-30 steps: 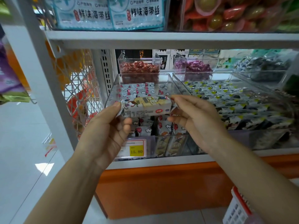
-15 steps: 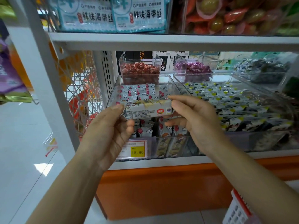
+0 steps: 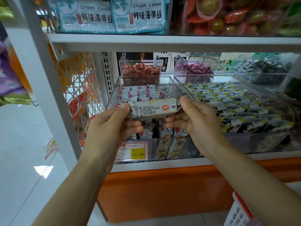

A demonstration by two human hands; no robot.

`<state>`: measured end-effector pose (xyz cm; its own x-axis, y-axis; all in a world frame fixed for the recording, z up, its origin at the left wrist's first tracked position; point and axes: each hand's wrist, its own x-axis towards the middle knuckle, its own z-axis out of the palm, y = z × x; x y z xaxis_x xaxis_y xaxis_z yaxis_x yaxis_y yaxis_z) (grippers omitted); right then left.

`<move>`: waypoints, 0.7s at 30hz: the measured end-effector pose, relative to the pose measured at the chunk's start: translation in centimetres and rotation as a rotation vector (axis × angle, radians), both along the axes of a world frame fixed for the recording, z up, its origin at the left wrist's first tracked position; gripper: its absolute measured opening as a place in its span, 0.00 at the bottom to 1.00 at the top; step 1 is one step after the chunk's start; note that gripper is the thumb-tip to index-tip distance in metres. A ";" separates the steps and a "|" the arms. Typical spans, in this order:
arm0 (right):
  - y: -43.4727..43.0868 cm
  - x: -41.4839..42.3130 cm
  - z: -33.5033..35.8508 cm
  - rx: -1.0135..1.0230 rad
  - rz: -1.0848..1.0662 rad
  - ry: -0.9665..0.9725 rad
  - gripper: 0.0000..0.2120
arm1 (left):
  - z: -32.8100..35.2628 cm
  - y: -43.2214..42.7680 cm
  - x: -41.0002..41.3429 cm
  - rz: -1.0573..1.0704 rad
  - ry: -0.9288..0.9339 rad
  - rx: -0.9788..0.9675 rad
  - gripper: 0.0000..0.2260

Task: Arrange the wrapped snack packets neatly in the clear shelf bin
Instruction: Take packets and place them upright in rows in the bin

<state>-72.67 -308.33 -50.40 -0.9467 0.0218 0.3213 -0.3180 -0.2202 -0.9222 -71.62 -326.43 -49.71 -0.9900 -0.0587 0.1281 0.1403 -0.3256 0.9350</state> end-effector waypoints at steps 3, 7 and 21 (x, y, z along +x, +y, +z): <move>-0.3 0.1 0.0 -0.040 0.022 -0.023 0.13 | 0.0 -0.2 -0.1 0.045 -0.007 0.017 0.15; -0.3 0.1 0.2 -0.094 0.025 -0.111 0.09 | -0.2 -0.4 -0.2 0.036 -0.005 0.035 0.16; 0.1 0.1 0.3 0.213 -0.113 0.031 0.12 | -0.6 -0.7 -0.3 -0.110 0.020 -0.108 0.20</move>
<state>-72.53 -308.24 -50.06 -0.9319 0.0560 0.3585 -0.3581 0.0172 -0.9335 -71.94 -327.12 -50.33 -0.9870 0.0650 0.1472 0.1279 -0.2381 0.9628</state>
